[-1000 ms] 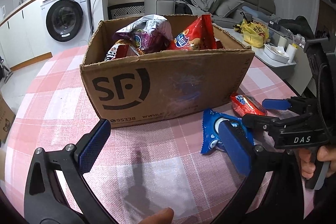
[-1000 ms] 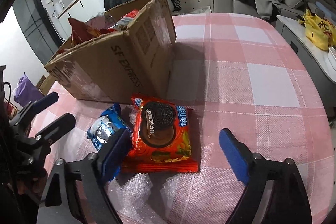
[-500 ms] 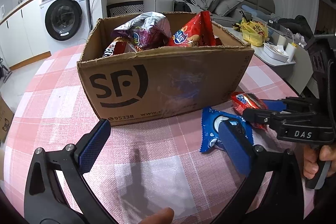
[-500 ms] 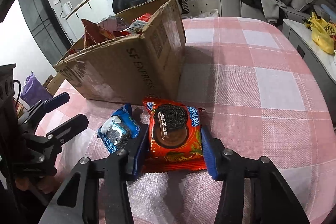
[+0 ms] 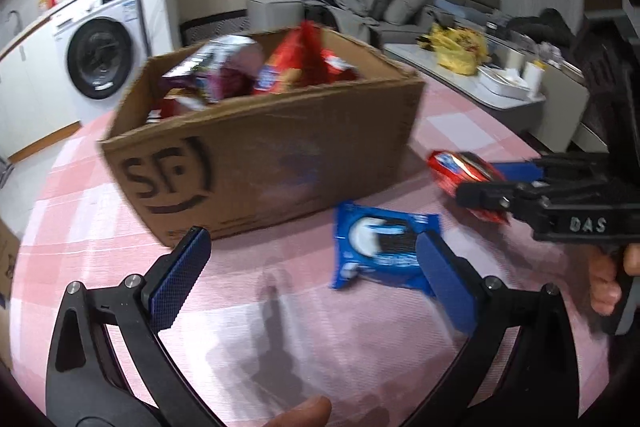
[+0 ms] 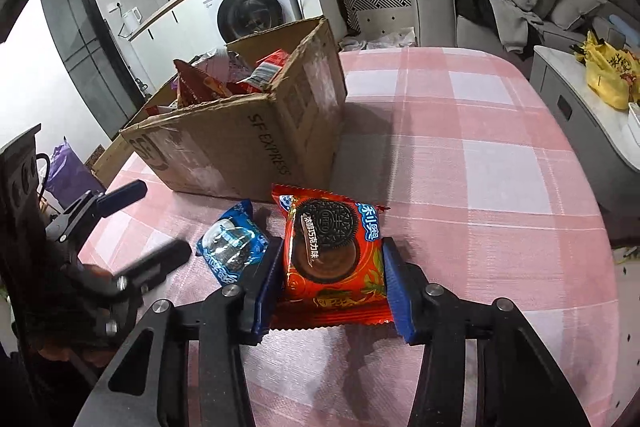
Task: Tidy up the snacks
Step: 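Grasp the orange Oreo pack with the right gripper while the left grasps the blue Oreo pack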
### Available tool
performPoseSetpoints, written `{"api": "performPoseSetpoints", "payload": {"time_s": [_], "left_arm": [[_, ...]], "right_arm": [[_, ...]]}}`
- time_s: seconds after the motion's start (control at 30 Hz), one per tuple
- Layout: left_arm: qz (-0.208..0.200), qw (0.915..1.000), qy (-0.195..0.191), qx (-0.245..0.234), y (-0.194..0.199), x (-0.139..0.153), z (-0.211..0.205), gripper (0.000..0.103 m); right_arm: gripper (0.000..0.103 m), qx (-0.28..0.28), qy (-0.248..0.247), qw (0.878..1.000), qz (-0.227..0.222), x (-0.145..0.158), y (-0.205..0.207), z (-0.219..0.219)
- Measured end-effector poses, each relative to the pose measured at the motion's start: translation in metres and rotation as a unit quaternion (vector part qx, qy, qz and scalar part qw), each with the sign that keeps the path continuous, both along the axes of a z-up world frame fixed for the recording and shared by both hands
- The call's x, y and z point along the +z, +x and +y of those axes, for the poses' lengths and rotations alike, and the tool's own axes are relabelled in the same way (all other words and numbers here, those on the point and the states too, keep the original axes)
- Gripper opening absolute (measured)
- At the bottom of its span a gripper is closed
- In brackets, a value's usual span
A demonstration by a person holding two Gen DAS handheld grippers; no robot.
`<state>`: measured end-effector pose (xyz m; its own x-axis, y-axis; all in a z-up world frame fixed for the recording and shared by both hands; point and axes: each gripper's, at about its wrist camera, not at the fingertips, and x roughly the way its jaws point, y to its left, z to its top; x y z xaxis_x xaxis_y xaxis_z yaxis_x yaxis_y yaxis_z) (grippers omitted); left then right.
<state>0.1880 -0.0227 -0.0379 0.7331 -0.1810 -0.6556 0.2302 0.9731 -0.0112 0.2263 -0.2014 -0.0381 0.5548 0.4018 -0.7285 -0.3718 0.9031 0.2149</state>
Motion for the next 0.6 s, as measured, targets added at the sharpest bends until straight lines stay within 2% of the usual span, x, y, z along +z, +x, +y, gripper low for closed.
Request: {"api": "performPoseSetpoints", "payload": {"time_s": [0.23, 0.37, 0.6], "left_arm": [[0.025, 0.9991, 0.024, -0.025, 0.008, -0.008, -0.033, 0.102], [0.054, 0.9966, 0.045, -0.043, 0.016, -0.020, -0.054, 0.102], [0.075, 0.9939, 0.056, -0.059, 0.017, -0.031, -0.065, 0.102]], "right_arm": [[0.048, -0.005, 0.008, 1.000, 0.002, 0.003, -0.001, -0.009], [0.048, -0.012, 0.009, 1.000, 0.004, 0.003, 0.000, -0.013], [0.048, -0.006, 0.016, 1.000, 0.006, 0.004, -0.002, -0.013]]}}
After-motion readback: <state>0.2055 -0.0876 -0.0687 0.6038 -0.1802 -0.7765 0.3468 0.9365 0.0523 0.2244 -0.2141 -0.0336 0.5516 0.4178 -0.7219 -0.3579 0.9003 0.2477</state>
